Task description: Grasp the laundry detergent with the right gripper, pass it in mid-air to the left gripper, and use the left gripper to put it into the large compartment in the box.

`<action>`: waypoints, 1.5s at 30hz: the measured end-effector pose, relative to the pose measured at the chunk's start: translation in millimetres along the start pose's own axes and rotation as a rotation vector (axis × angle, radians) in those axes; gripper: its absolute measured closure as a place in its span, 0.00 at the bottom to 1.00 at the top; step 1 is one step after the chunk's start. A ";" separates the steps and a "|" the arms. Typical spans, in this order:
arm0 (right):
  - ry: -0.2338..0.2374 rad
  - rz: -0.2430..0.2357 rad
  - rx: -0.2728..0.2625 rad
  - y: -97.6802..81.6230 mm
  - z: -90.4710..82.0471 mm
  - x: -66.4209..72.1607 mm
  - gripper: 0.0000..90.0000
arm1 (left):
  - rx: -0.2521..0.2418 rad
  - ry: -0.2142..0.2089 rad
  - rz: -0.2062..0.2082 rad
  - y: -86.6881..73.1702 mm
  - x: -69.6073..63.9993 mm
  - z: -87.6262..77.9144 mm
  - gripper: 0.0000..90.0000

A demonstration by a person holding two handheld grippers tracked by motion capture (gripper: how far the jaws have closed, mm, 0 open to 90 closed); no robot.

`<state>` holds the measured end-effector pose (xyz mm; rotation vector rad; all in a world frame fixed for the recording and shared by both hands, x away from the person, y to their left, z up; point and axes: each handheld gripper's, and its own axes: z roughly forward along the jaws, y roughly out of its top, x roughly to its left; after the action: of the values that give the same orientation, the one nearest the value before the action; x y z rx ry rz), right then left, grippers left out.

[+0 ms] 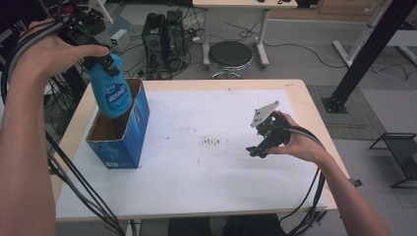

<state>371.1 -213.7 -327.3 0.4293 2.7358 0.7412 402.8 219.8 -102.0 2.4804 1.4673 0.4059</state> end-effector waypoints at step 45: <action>0.019 0.006 0.064 -13.1 16.9 8.7 0.13 | 0.129 -0.126 0.112 -56.1 13.8 129.2 0.42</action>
<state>366.0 -214.0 -349.8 0.4465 2.7831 0.6640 408.6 251.1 -240.0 2.6440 1.3495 0.1752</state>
